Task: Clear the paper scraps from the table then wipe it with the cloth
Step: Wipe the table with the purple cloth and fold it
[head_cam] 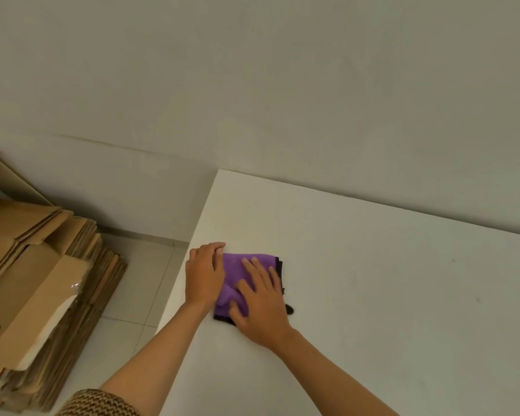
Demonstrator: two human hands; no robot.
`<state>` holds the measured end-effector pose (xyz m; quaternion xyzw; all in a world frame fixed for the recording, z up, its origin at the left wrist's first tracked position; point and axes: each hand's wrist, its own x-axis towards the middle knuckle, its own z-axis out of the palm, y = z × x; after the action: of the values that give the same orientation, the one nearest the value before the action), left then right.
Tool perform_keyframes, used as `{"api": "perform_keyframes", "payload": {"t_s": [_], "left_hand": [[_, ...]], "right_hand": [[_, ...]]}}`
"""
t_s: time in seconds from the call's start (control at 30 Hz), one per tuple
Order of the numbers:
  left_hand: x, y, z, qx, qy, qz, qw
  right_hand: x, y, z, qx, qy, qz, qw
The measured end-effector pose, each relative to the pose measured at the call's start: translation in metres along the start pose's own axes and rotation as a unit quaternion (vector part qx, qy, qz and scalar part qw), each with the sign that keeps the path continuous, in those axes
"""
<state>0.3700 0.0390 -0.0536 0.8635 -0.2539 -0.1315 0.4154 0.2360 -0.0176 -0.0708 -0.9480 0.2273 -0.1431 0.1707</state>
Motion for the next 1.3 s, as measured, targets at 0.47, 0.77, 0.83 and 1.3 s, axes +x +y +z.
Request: {"api": "perform_keyframes", "payload": {"t_s": [0.47,0.77,0.83,1.3], "left_hand": [[0.001,0.004,0.006,0.095,-0.077,0.095,0.988],[0.018,0.028,0.026,0.013,0.007,0.033,0.999],[0.020,0.023,0.028,0.035,0.006,0.032,0.999],[0.012,0.018,0.046,0.246,-0.003,0.050,0.968]], "right_hand": [[0.021,0.136,-0.072,-0.042,0.048,0.371,0.926],[0.096,0.028,-0.003,-0.021,-0.129,-0.008,0.991],[0.109,0.038,0.004,-0.051,-0.138,-0.025,0.989],[0.024,0.246,-0.119,-0.127,0.007,0.394,0.910]]}}
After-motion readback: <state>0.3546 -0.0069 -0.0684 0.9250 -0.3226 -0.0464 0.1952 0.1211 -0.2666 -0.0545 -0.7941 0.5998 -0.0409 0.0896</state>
